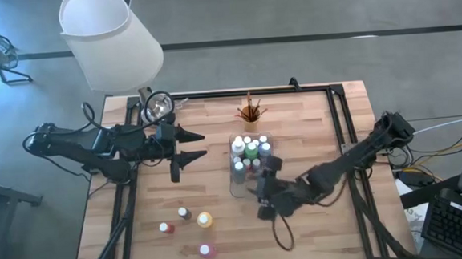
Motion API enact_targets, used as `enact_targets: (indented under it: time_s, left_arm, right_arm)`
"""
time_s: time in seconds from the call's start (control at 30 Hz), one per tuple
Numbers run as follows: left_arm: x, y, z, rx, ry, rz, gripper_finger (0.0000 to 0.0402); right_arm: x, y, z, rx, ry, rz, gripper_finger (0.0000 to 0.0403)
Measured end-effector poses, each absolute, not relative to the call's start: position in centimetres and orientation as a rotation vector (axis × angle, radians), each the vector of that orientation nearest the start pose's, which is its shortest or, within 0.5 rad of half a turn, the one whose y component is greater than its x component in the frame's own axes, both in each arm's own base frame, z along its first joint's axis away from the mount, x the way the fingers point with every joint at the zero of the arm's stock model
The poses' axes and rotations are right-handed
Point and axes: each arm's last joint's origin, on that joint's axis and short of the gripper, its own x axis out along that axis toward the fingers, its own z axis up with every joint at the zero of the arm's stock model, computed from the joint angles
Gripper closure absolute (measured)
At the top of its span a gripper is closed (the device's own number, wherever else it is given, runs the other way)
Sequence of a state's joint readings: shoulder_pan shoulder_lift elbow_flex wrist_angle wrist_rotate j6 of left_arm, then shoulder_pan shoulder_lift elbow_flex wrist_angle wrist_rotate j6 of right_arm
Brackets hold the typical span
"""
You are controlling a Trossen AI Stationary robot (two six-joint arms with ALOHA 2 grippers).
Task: Pick & Place Paint Supplies
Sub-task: Put the large yellow paint bottle into the transparent bin
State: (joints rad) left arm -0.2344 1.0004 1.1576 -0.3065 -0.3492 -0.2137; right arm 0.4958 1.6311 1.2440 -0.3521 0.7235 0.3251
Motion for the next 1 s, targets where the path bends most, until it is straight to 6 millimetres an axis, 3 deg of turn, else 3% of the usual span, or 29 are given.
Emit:
enact_targets:
  time_s: [0.2, 0.37, 0.77, 1.0]
  left_arm:
    - [20.1, -3.8, 40.9, -0.175, 0.129, 0.130, 0.0179]
    - [20.1, -3.8, 40.9, -0.180, 0.127, 0.130, 0.0179]
    - [20.1, -3.8, 40.9, -0.209, 0.125, 0.131, 0.0179]
    - [20.1, -3.8, 40.9, -0.209, 0.125, 0.132, 0.0179]
  right_arm:
    - [31.6, 18.4, 28.2, -0.056, 0.477, -0.101, 0.0253]
    - [32.6, 20.5, 27.3, -0.035, 0.359, 0.074, 0.0241]
    - [38.3, 21.2, 23.4, -0.065, 0.378, 0.070, 0.0212]
    - [40.8, 21.4, 23.1, -0.075, 0.396, 0.049, 0.0191]
